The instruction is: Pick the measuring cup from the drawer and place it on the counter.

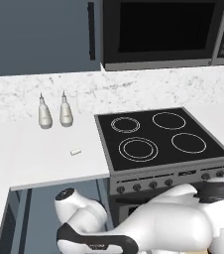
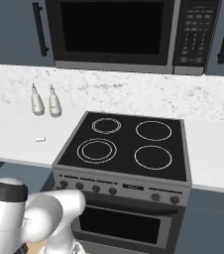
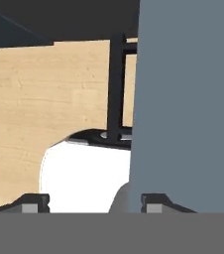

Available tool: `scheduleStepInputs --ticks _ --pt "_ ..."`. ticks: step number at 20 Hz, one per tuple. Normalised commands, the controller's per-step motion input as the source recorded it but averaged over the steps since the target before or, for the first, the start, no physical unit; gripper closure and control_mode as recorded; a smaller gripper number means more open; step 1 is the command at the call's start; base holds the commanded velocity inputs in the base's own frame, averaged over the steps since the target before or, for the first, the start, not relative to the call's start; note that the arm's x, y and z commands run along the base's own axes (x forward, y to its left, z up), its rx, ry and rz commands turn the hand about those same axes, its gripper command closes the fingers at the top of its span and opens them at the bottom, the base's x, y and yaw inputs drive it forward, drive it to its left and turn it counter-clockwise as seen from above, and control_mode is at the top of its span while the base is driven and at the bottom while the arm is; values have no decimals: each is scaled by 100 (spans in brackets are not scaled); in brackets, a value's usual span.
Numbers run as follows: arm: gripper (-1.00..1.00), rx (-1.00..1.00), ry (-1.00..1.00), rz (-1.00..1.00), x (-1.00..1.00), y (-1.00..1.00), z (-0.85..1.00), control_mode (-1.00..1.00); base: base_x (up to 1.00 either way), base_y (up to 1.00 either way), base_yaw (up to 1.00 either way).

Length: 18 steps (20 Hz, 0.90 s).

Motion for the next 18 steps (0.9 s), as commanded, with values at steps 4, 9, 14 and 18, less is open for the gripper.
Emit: scheduleStepInputs --ticks 4,9,14,18 --pt "-100 4 8 -5 -100 -50 -19 -100 0 0 0" --pt "-100 10 -21 -38 -54 -5 98 -100 0 0 0" --pt "-100 6 -9 -60 9 -1 100 -100 0 0 0" --pt "-100 0 -6 -67 72 0 65 -100 0 0 0"
